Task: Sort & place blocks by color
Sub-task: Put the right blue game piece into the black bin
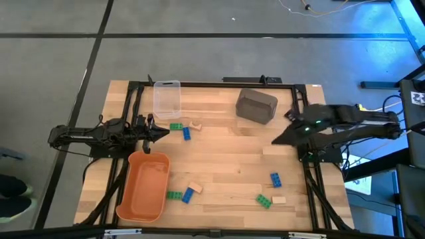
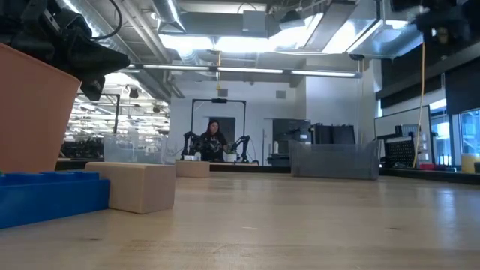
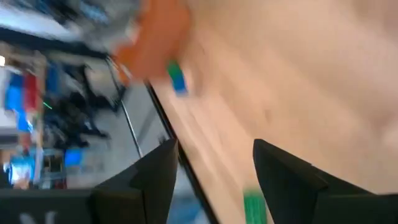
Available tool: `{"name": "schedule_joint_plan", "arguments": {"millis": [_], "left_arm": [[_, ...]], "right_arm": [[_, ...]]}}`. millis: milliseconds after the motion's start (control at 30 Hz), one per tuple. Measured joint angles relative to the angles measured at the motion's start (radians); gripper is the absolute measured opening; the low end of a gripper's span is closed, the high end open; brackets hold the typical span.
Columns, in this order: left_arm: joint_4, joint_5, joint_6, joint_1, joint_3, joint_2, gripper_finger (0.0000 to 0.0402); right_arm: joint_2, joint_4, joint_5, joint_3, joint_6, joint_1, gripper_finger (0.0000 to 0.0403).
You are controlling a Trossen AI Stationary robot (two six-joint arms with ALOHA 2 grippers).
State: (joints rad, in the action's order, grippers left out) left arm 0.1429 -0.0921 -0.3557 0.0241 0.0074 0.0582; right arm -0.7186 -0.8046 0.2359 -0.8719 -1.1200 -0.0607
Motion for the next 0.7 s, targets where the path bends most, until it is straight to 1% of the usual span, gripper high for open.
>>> {"name": "schedule_joint_plan", "arguments": {"millis": [67,100,167,267,400,533,633,700], "left_arm": [[0.0,0.0,0.0,0.0,0.0,0.0,0.0025],[0.0,0.0,0.0,0.0,0.0,0.0,0.0025],[0.0,0.0,0.0,0.0,0.0,0.0,0.0025],[0.0,0.0,0.0,0.0,0.0,0.0,0.0025],[0.0,0.0,0.0,0.0,0.0,0.0,0.0025],[0.0,0.0,0.0,0.0,0.0,0.0,0.0025],[0.0,0.0,0.0,0.0,0.0,0.0,0.0025],[0.0,0.0,0.0,0.0,0.0,0.0,0.0025]], "right_arm": [[-0.059,-0.035,0.071,0.012,-0.035,-0.022,0.021],[-0.088,-0.063,0.089,0.015,-0.055,-0.041,0.021],[-0.147,-0.115,0.097,0.023,-0.066,-0.09,0.021],[-0.235,-0.194,0.091,0.029,-0.146,-0.179,0.021],[-0.339,-0.22,0.002,0.029,-0.365,-0.319,0.021],[-0.448,-0.193,-0.085,0.029,-0.66,-0.442,0.021],[-0.53,-0.131,-0.14,0.029,-0.834,-0.508,0.021],[-0.586,-0.115,-0.162,0.029,-0.912,-0.537,0.021]]}}
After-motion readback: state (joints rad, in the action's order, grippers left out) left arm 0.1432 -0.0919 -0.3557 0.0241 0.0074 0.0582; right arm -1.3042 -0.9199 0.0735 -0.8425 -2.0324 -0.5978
